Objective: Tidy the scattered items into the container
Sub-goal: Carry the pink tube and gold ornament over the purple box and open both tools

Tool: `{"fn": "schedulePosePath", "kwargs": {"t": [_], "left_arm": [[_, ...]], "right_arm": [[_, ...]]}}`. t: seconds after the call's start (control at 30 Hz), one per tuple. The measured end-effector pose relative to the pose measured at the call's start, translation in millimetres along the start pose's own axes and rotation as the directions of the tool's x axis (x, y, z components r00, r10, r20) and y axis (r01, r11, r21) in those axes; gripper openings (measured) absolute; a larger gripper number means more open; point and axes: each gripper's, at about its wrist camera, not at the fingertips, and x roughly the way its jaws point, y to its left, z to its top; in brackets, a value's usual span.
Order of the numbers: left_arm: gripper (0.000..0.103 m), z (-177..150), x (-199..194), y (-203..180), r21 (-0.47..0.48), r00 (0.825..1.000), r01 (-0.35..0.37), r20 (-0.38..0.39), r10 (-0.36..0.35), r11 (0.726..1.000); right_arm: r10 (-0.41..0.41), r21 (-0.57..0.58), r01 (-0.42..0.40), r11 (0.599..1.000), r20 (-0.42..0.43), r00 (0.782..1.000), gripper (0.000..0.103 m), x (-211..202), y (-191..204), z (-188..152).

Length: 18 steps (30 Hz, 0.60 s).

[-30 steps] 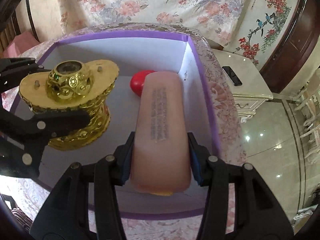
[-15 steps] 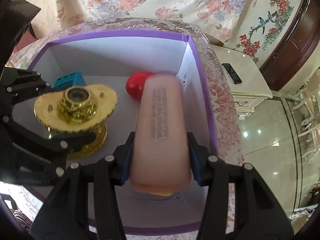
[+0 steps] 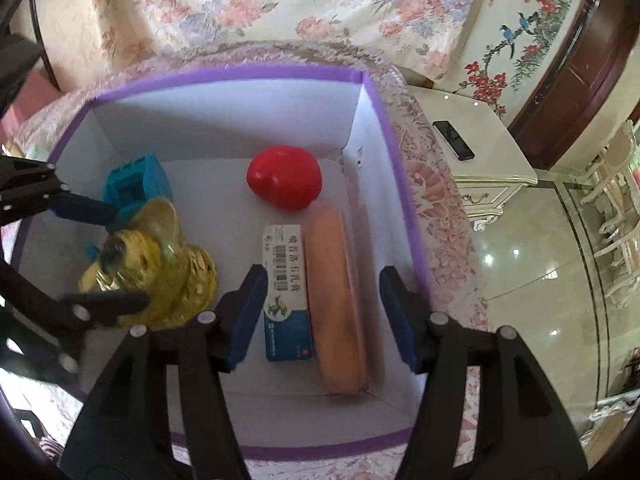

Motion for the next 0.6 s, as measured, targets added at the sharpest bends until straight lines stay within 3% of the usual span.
{"fn": "schedulePosePath", "kwargs": {"t": [0.13, 0.4, 0.6], "left_arm": [[0.072, -9, -27, 24, -0.062, 0.998, 0.010, 0.062, -0.006, 0.998], [0.072, -20, -30, 52, -0.149, 0.993, 0.038, 0.120, -0.020, 0.988], [0.072, -26, -11, 48, -0.145, 0.996, 0.058, 0.082, -0.047, 0.988]], "right_arm": [[0.030, 0.026, -0.030, 0.999, 0.033, 0.999, 0.062, -11, -1, 2], [0.076, -0.035, -0.075, 0.997, 0.044, 0.996, 0.063, -15, 39, 10], [0.079, -0.062, -0.074, 0.995, 0.073, 0.994, 0.063, -24, 67, 18]]}}
